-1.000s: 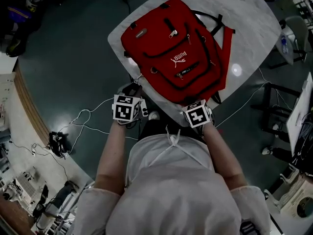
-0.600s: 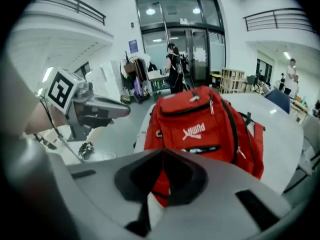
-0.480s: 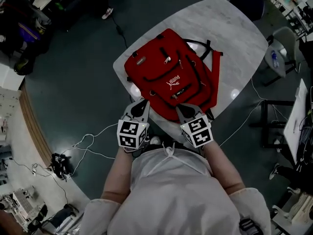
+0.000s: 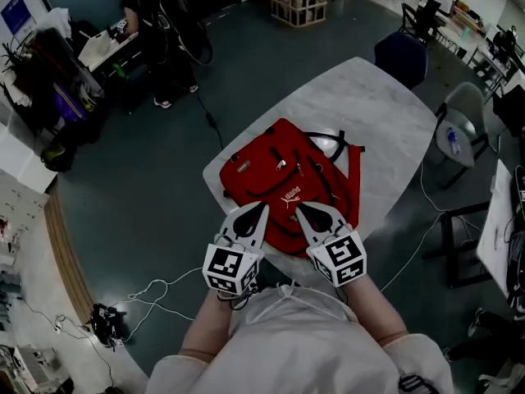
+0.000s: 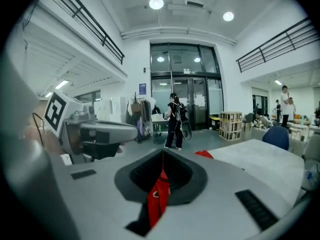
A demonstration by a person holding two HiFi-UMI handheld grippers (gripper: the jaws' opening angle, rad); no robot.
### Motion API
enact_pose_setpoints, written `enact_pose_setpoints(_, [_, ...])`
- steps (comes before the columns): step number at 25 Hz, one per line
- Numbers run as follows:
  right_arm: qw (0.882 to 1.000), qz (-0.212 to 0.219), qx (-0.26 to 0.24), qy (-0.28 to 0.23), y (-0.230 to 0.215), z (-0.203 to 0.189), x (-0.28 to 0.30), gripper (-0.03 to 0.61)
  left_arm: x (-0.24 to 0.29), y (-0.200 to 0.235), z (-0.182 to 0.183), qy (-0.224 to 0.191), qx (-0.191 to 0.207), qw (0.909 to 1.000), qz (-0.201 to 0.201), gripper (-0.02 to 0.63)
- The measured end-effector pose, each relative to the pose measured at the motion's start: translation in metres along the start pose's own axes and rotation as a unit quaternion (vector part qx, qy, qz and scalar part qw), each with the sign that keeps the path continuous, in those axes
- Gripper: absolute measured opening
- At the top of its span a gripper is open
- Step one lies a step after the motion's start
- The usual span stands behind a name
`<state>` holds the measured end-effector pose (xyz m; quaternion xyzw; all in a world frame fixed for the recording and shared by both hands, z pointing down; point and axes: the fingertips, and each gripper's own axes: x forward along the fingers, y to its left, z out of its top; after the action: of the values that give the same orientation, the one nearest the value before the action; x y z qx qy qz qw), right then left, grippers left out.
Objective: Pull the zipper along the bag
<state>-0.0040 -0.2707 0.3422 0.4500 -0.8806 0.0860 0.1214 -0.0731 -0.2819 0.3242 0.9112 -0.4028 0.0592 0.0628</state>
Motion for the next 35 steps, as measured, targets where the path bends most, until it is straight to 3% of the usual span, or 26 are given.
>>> enact_pose_setpoints(5, [0.997,-0.038,-0.029,-0.055,-0.005,0.031,-0.016,0.026,-0.005,-0.010,0.026,-0.029,0.024,0.9993,0.002,0.020])
enact_pose_setpoints(8, [0.995,-0.064,-0.049,-0.056,-0.010,0.035,-0.020,0.026,-0.004,-0.013,0.031,-0.032,0.029,0.9991,0.001,0.020])
enact_pose_setpoints(15, [0.997,-0.052,-0.020,-0.056,-0.008,0.032,-0.018,0.026,-0.002,-0.012,0.028,-0.030,0.036,0.9989,0.003,0.020])
enact_pose_setpoints(35, [0.997,-0.046,-0.003,-0.060,-0.007,0.024,-0.025,0.026,0.005,-0.025,0.017,-0.014,0.056,0.9983,0.003,0.020])
